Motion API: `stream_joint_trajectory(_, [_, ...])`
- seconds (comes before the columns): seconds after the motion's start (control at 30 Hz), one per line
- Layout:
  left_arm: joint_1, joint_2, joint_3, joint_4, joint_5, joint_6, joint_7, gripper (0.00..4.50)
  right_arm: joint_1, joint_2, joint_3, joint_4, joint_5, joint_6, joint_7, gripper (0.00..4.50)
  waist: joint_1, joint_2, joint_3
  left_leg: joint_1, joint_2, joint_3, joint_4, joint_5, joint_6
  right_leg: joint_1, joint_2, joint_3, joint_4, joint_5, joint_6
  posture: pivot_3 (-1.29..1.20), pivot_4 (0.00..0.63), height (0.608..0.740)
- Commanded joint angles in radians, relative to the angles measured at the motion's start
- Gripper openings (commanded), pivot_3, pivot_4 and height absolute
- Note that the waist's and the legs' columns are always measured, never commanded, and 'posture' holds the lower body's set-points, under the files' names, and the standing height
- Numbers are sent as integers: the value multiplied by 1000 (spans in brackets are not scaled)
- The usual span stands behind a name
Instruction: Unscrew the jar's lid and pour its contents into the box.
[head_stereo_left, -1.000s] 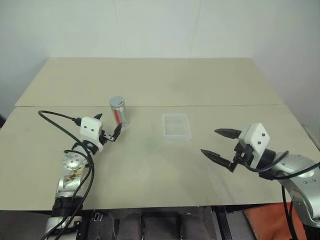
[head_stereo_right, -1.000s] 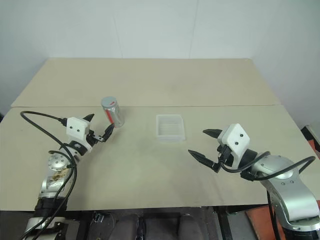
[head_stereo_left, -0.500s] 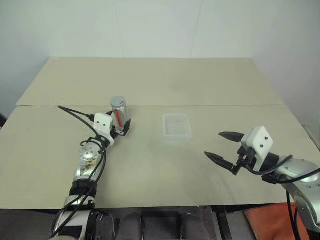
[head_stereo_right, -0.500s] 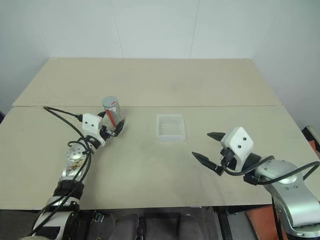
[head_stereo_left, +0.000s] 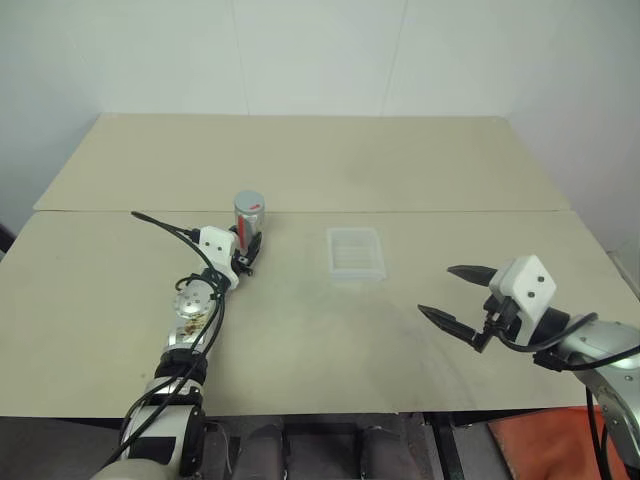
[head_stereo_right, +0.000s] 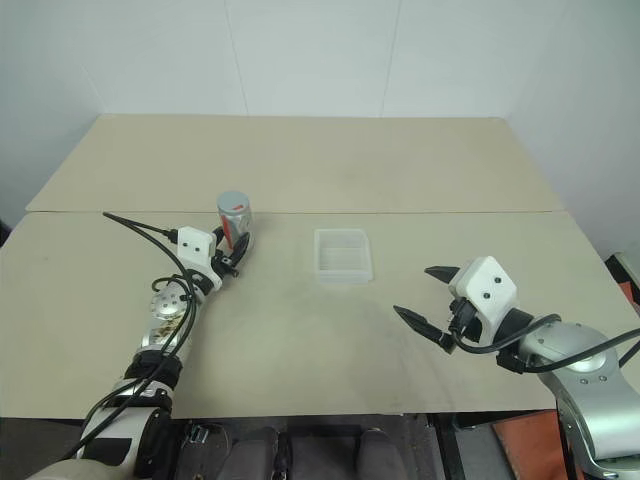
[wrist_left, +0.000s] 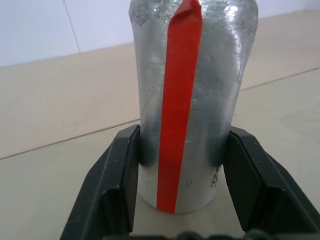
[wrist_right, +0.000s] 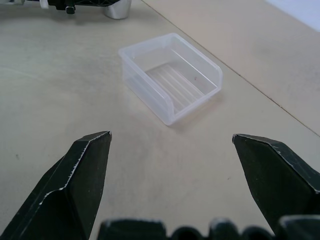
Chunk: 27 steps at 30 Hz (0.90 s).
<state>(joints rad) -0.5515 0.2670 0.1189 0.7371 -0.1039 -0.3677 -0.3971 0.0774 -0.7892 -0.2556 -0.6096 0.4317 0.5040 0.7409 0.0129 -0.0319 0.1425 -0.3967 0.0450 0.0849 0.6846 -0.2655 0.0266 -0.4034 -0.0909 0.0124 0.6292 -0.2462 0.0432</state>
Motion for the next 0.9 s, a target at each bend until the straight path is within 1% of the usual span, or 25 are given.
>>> stream_joint_trajectory(0.03, [-36, -1, 11, 13, 2, -40, 25, 2114, -9, -11, -40, -30, -5, -20, -7, 4500, 0, 0, 0, 0, 0, 0, 0, 0, 0, 0, 0, 0, 0, 0, 0, 0, 150, 740])
stream_joint_trajectory(0.13, [-47, -2, 13, 19, 3, -52, 41, 2114, -9, -11, -40, -28, -8, -21, -5, 4500, -1, 0, 0, 0, 0, 0, 0, 0, 0, 0, 0, 0, 0, 0, 0, 0, 150, 740])
stream_joint_trajectory(0.23, [-53, -18, 39, -17, -45, -16, 46, 2114, -12, -9, -38, -28, -11, -18, -7, 4500, -1, 0, 0, -1, 0, 0, 0, 0, 0, 0, 0, 0, 0, 0, 0, 0, 150, 740])
stream_joint_trajectory(0.37, [-3, -44, 44, -207, -155, 86, -45, 2114, -15, -7, -34, -32, -12, -11, -10, 4500, -1, 0, 0, -2, 0, 0, 1, 0, 0, -1, 0, -1, 0, 0, 0, 0, 150, 740])
stream_joint_trajectory(0.47, [55, -43, 4, -374, -176, 182, -82, 2114, -40, 3, -22, -36, -15, -18, -24, 4500, -1, 0, 0, -2, 0, -1, 1, 0, 0, -1, 0, 0, 0, 0, 0, 0, 150, 740])
stream_joint_trajectory(0.57, [102, -26, -33, -512, -184, 298, -104, 2114, -98, 22, -1, -60, -4, 6, -64, 4500, -4, 0, 0, -1, 0, -2, 1, 0, 0, -1, 0, 0, 1, 0, 0, 0, 150, 740])
stream_joint_trajectory(0.7, [166, -12, -78, -697, -241, 477, -142, 2114, -221, 92, 84, -105, -1, 76, -164, 4500, -11, 0, 0, 0, 1, -3, 1, 0, -1, -1, 1, 1, 1, 0, 0, 0, 150, 740])
stream_joint_trajectory(0.9, [231, 25, -136, -849, -295, 646, -217, 2114, -323, 208, 214, -165, -8, 144, -266, 4500, -8, 0, 0, -2, 1, -3, 1, 0, -1, -2, 1, 0, 0, 0, 0, 0, 150, 740])
